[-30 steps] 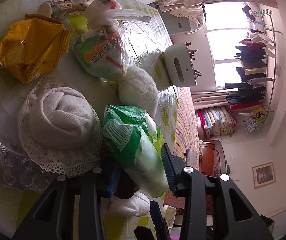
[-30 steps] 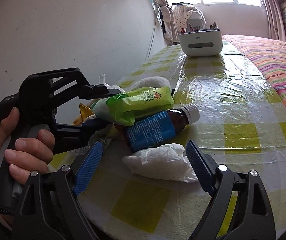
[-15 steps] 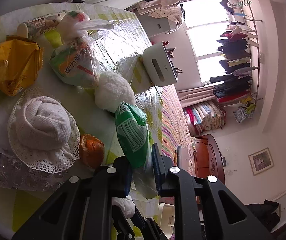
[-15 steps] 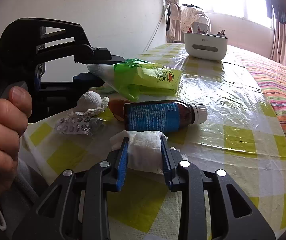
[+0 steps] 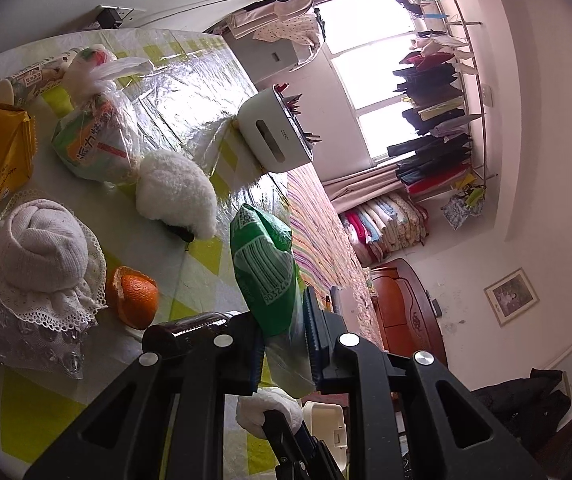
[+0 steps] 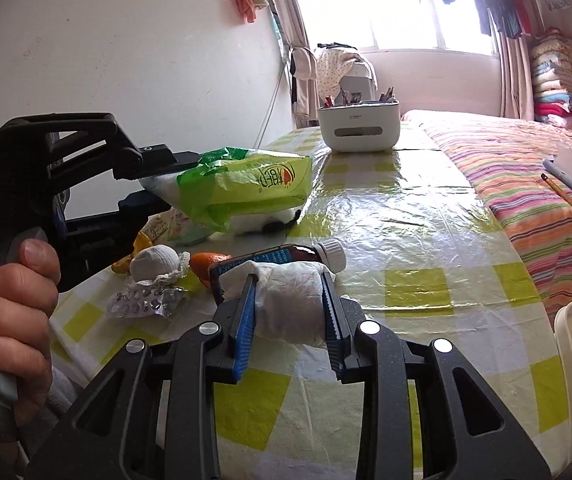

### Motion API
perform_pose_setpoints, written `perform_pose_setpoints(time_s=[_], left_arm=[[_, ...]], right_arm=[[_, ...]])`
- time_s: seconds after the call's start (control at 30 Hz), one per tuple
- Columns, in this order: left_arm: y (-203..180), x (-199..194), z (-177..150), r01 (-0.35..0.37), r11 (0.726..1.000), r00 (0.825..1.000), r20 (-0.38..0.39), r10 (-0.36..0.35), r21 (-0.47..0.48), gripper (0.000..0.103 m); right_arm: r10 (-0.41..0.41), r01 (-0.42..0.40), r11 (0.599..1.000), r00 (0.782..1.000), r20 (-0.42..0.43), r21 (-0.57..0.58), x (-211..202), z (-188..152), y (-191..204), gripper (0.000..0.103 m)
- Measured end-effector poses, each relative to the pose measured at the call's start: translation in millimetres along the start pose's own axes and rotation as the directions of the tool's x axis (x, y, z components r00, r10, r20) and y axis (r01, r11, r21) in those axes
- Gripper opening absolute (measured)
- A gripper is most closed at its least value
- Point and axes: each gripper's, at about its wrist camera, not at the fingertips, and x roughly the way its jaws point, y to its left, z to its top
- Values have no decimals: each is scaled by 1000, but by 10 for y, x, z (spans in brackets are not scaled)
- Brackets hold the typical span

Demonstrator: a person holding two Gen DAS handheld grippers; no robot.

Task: Collect trash
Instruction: 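Carry the green packet and white tissue over the cream bin with both grippers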

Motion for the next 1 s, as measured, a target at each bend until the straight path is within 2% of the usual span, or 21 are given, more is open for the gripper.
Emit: perform_pose_setpoints(time_s=[0.2,0.4,0.63,0.93,1.0], left_arm=[[-233,164,-176,30,996,999,-43,-26,82,17],[-440,360,-374,64,989,993,-111,-49,135,17],[-654,589,-598,104,976,978,-197,-66,189,17],[-853,867,-937,154,955,948,-309,-71,252,17],[-910,928,-1026,164,949,940,-334,-67,269,17]], right_arm=[[-80,70,994,990,117,86,-324,57,-241,29],[-188,145,966,961,200,215,-607,96,-598,29],[-328,219,899,911,252,379,-920,58,-1045,29],[-505,337,792,830,236,509,-1323,-16,-1417,29],[-531,353,763,820,215,542,-1388,-48,-1529,29]])
